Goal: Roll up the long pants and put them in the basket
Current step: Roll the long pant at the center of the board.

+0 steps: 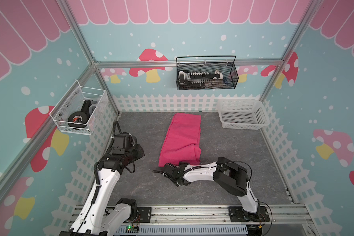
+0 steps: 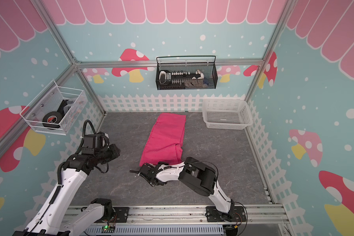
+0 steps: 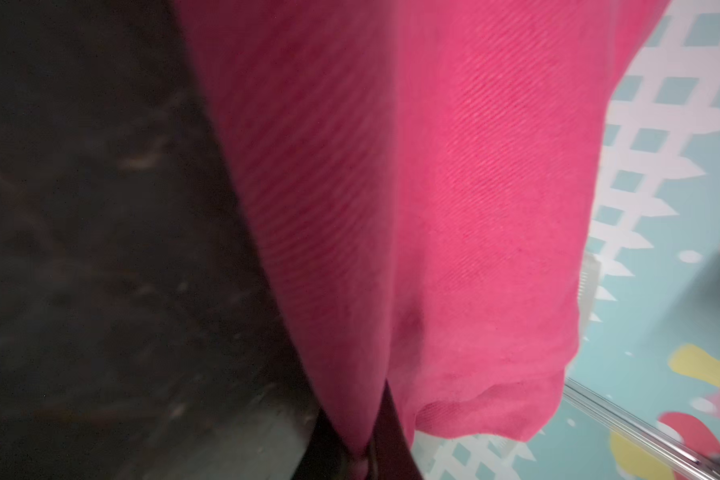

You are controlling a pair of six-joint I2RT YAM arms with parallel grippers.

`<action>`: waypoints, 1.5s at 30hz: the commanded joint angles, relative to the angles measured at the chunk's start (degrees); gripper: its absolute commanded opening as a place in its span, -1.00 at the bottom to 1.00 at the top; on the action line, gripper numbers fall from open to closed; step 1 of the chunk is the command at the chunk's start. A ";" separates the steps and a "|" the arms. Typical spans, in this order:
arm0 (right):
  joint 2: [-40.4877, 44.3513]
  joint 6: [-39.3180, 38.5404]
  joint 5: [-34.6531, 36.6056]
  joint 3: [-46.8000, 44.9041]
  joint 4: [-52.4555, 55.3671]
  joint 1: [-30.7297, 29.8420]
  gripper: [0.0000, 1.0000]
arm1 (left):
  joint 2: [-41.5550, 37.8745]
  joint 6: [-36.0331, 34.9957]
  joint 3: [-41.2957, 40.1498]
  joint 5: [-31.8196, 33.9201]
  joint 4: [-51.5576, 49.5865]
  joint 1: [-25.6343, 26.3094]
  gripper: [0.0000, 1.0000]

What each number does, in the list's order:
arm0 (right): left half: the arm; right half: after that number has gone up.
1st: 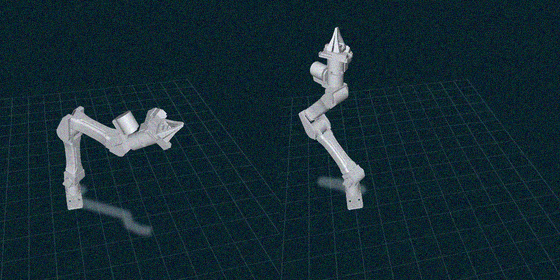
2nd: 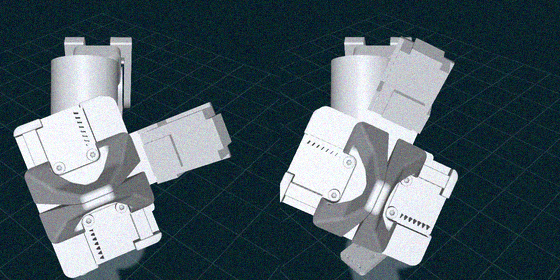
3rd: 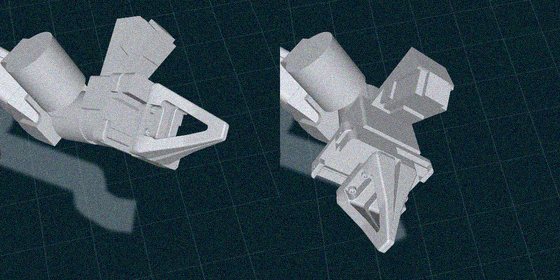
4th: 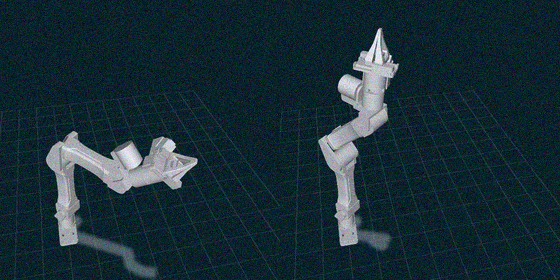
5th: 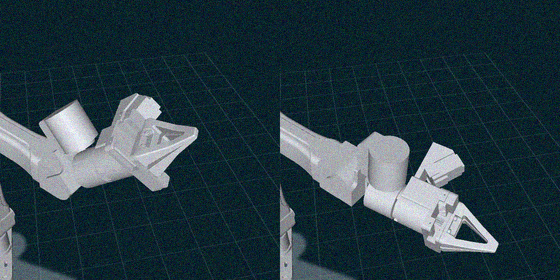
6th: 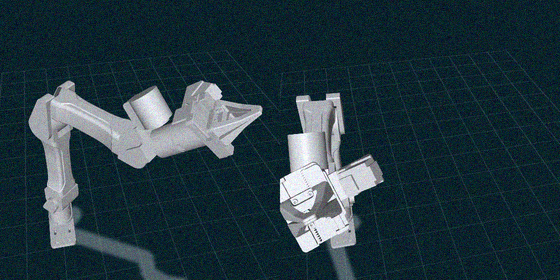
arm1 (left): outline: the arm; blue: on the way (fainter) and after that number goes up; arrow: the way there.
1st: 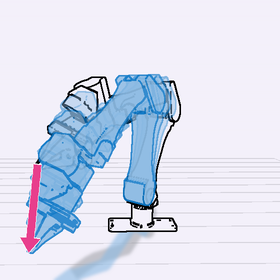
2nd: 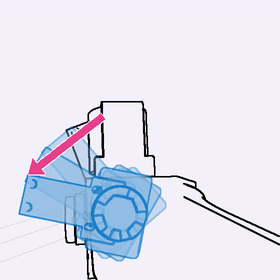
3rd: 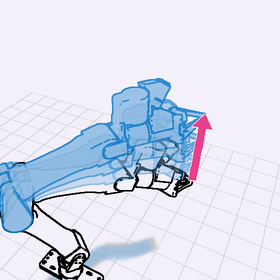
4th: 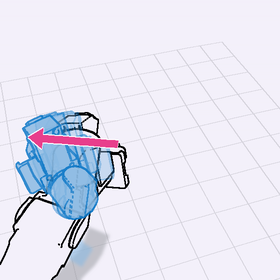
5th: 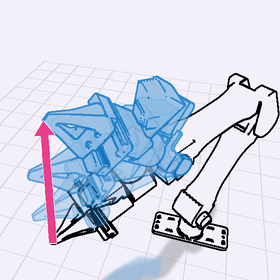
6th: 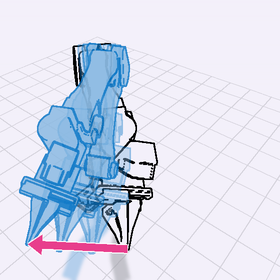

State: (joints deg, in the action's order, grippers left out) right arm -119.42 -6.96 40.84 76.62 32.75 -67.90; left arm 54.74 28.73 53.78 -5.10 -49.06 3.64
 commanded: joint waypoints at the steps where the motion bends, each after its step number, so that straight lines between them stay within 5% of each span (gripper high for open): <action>1: 0.15 4.12 -31.54 4.21 14.43 -0.89 -1.00 | 0.78 -3.33 2.64 3.45 -3.73 -0.46 -0.72; 12: -2.21 6.55 -70.92 20.46 27.28 1.53 -1.00 | 1.37 -4.16 4.24 0.82 -3.72 -0.55 -0.72; 20: -7.88 4.62 -91.89 24.29 26.57 11.53 -1.00 | -1.09 -6.10 4.25 2.52 -6.38 -0.56 -0.72; 31: -19.74 -3.76 -100.56 37.36 39.26 19.05 -1.00 | -1.44 -3.89 1.99 -4.30 -6.96 0.22 -0.72; 36: -21.46 -4.22 -100.80 37.59 38.97 19.09 -1.00 | -2.07 1.06 -0.42 -2.07 -4.29 5.52 -0.72; 41: -21.65 -4.03 -100.17 38.34 38.80 19.86 -1.00 | -6.11 12.27 -13.43 3.05 6.31 11.52 -0.79; 45: -21.47 -3.81 -99.92 38.25 38.55 20.87 -1.00 | -7.60 14.38 -19.67 7.04 9.82 11.83 -0.81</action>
State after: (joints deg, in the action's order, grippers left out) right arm -140.22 -7.70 -57.47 113.45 70.00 -48.23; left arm 48.51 38.57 36.21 -3.05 -44.51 15.16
